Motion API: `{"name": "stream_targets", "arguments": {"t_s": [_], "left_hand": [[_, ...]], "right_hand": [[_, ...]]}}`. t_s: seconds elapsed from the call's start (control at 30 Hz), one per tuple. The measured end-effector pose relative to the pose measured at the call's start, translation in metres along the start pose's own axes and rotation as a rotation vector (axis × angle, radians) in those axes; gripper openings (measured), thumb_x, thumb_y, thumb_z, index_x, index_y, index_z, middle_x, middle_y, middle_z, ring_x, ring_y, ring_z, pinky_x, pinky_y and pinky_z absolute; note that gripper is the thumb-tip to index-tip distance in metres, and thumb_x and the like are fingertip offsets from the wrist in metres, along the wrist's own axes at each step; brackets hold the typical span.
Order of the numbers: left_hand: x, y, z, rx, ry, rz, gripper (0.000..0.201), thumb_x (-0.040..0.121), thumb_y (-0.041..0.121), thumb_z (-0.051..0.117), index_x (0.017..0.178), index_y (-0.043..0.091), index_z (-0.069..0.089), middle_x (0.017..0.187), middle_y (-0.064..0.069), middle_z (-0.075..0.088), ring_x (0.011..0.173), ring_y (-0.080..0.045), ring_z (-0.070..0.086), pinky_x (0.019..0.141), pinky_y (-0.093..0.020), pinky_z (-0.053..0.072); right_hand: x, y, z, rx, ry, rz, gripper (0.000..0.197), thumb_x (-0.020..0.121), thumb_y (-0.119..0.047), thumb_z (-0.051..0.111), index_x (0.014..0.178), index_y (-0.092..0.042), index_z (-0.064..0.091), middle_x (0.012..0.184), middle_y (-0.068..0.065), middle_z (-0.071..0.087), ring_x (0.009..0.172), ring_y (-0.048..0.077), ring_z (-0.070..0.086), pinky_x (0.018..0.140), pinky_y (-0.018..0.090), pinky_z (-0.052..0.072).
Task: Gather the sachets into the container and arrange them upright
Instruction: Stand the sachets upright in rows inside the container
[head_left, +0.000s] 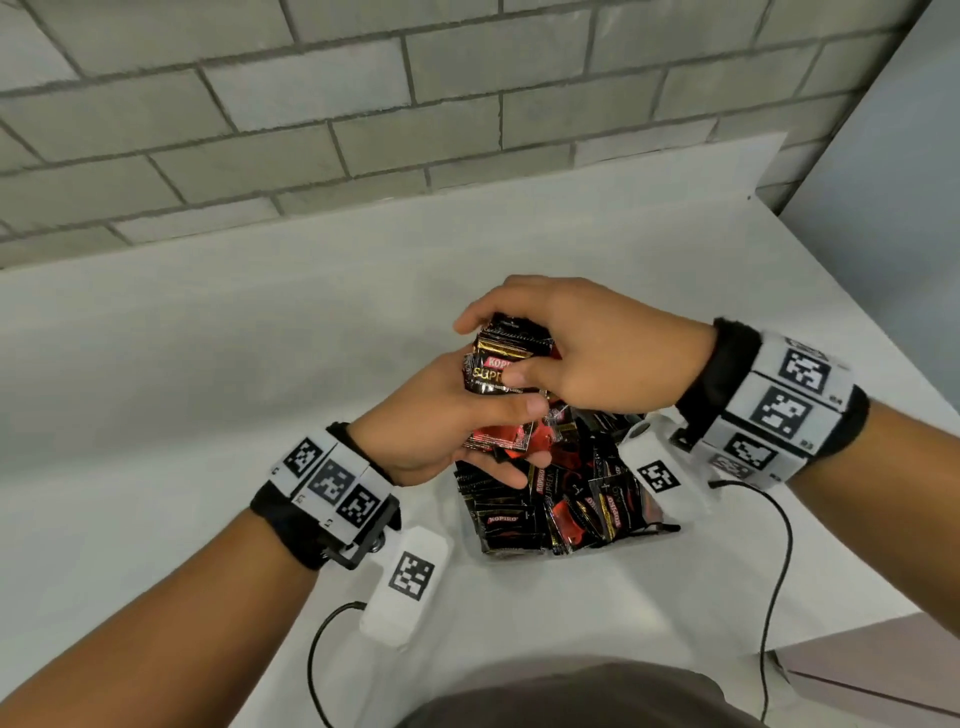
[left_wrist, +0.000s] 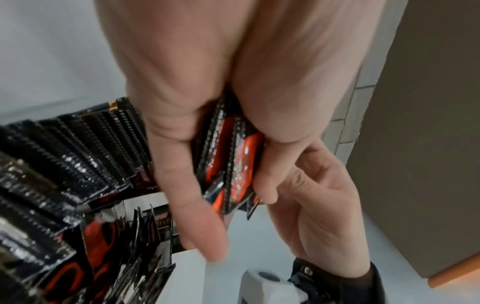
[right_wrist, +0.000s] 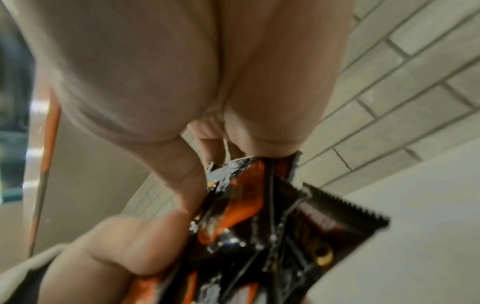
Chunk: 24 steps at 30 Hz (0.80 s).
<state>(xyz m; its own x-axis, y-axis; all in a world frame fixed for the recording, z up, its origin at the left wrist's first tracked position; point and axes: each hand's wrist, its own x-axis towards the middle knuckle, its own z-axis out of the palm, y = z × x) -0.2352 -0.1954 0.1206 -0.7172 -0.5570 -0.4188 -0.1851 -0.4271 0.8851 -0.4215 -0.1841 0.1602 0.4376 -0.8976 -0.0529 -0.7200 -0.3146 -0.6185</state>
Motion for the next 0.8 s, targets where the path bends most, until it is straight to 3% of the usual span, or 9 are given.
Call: {"name": "stream_targets", "arguments": {"t_s": [0.1, 0.23, 0.3, 0.37, 0.47, 0.6, 0.7, 0.77, 0.8], "left_hand": [[-0.001, -0.001, 0.0, -0.036, 0.043, 0.019, 0.041, 0.089, 0.02, 0.069, 0.127, 0.007, 0.059, 0.11, -0.022, 0.074, 0.092, -0.043, 0.073, 0.06, -0.038, 0.063], [-0.003, -0.002, -0.001, -0.064, 0.064, 0.036, 0.04, 0.094, 0.018, 0.067, 0.131, 0.005, 0.058, 0.116, -0.027, 0.071, 0.096, -0.045, 0.071, 0.062, -0.036, 0.062], [-0.004, -0.002, -0.002, -0.075, 0.071, 0.044, 0.042, 0.093, 0.02, 0.067, 0.132, 0.006, 0.058, 0.115, -0.026, 0.072, 0.096, -0.044, 0.072, 0.063, -0.036, 0.062], [-0.005, -0.001, -0.003, -0.091, 0.093, 0.057, 0.044, 0.092, 0.023, 0.067, 0.132, 0.008, 0.058, 0.113, -0.024, 0.073, 0.094, -0.043, 0.073, 0.063, -0.036, 0.062], [-0.004, -0.001, -0.004, -0.121, 0.129, 0.075, 0.044, 0.093, 0.027, 0.066, 0.132, 0.009, 0.059, 0.112, -0.024, 0.074, 0.093, -0.044, 0.074, 0.063, -0.037, 0.063], [-0.002, 0.0, -0.009, -0.092, 0.2, 0.103, 0.048, 0.09, 0.027, 0.068, 0.133, 0.008, 0.058, 0.109, -0.022, 0.075, 0.089, -0.043, 0.075, 0.056, -0.033, 0.06], [-0.004, 0.001, -0.023, -0.037, 0.333, 0.167, 0.046, 0.091, 0.024, 0.069, 0.133, 0.01, 0.058, 0.106, -0.02, 0.076, 0.084, -0.042, 0.076, 0.053, -0.03, 0.058], [-0.01, 0.001, -0.038, -0.025, 0.425, 0.201, 0.04, 0.094, 0.02, 0.068, 0.132, 0.01, 0.059, 0.107, -0.02, 0.076, 0.084, -0.042, 0.076, 0.053, -0.03, 0.058], [-0.014, 0.001, -0.044, -0.025, 0.451, 0.206, 0.039, 0.095, 0.02, 0.067, 0.132, 0.01, 0.059, 0.108, -0.02, 0.076, 0.085, -0.043, 0.076, 0.053, -0.03, 0.058]], "right_hand": [[0.0, 0.005, 0.003, 0.233, 0.068, 0.025, 0.053, 0.085, -0.012, 0.067, 0.135, -0.029, 0.058, 0.127, -0.008, 0.057, 0.117, 0.01, 0.058, 0.105, 0.034, 0.047], [0.0, 0.01, 0.001, 0.601, 0.22, 0.155, 0.042, 0.091, 0.007, 0.051, 0.12, -0.017, 0.069, 0.113, 0.002, 0.068, 0.096, 0.021, 0.069, 0.086, 0.042, 0.058], [-0.001, 0.015, 0.0, 0.571, 0.27, 0.143, 0.028, 0.095, 0.001, 0.058, 0.112, -0.015, 0.073, 0.104, 0.006, 0.073, 0.094, 0.023, 0.072, 0.089, 0.044, 0.058], [-0.003, 0.019, -0.002, 0.523, 0.29, 0.136, 0.021, 0.09, -0.005, 0.071, 0.109, -0.015, 0.075, 0.099, 0.01, 0.075, 0.093, 0.028, 0.072, 0.091, 0.046, 0.059], [-0.007, 0.024, -0.003, 0.497, 0.383, 0.157, 0.019, 0.081, -0.012, 0.083, 0.099, -0.017, 0.078, 0.087, 0.004, 0.077, 0.085, 0.022, 0.074, 0.089, 0.042, 0.06], [-0.01, 0.024, 0.011, 0.444, 0.449, 0.115, 0.013, 0.086, -0.015, 0.079, 0.099, -0.015, 0.08, 0.09, 0.0, 0.074, 0.071, 0.008, 0.07, 0.075, 0.029, 0.059], [-0.016, 0.028, 0.015, 0.495, 0.537, 0.091, 0.012, 0.09, -0.007, 0.073, 0.101, -0.01, 0.077, 0.093, 0.004, 0.068, 0.076, 0.017, 0.071, 0.075, 0.032, 0.061], [-0.024, 0.029, 0.014, 0.428, 0.477, 0.131, 0.01, 0.085, -0.01, 0.078, 0.094, -0.014, 0.074, 0.085, 0.002, 0.069, 0.076, 0.016, 0.068, 0.076, 0.039, 0.061], [-0.029, 0.029, 0.016, 0.371, 0.348, 0.171, 0.014, 0.081, -0.015, 0.082, 0.091, -0.017, 0.073, 0.08, -0.002, 0.07, 0.071, 0.012, 0.066, 0.077, 0.038, 0.06]]}}
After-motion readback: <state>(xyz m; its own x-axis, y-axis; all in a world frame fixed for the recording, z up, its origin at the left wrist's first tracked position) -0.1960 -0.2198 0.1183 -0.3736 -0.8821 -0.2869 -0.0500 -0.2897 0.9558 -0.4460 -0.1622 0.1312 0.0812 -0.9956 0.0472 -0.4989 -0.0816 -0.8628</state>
